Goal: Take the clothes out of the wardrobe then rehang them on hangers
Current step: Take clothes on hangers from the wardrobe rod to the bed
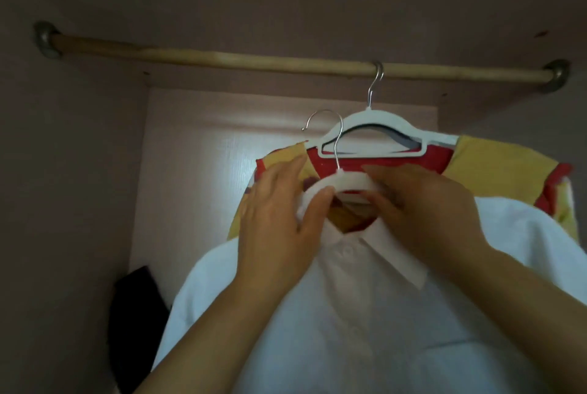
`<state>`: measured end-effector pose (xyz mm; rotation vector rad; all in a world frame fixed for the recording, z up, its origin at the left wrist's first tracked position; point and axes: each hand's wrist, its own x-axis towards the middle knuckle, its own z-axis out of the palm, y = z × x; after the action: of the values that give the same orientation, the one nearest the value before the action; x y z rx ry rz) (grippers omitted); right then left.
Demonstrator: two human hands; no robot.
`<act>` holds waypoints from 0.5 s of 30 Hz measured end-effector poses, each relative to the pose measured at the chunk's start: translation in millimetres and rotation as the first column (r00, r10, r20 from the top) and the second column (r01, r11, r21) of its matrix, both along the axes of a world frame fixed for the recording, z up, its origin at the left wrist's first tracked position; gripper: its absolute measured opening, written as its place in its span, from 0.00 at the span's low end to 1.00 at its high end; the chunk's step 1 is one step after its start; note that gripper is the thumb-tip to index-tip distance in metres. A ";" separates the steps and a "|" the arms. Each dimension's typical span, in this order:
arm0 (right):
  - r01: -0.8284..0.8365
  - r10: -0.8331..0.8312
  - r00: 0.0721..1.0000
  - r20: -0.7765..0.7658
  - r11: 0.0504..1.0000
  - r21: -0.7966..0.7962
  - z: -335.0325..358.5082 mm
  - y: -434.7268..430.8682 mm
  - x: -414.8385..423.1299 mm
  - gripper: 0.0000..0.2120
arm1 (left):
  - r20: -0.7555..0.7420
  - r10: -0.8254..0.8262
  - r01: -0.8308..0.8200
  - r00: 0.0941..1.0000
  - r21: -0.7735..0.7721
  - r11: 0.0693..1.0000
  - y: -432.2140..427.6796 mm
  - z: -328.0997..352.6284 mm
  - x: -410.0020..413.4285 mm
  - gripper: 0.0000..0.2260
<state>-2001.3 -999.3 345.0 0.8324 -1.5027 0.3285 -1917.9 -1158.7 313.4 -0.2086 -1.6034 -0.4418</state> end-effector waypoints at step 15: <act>-0.105 0.095 0.980 0.175 0.993 0.048 -188.4 35.2 33.3 0.19 | 0.482 0.159 -0.169 0.861 -0.024 0.985 29.3 -180.0 40.7 0.22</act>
<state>-1968.0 -964.0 156.6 0.9465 -1.6409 0.4430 -1877.2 -1129.4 133.5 0.0639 -2.0896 -0.3938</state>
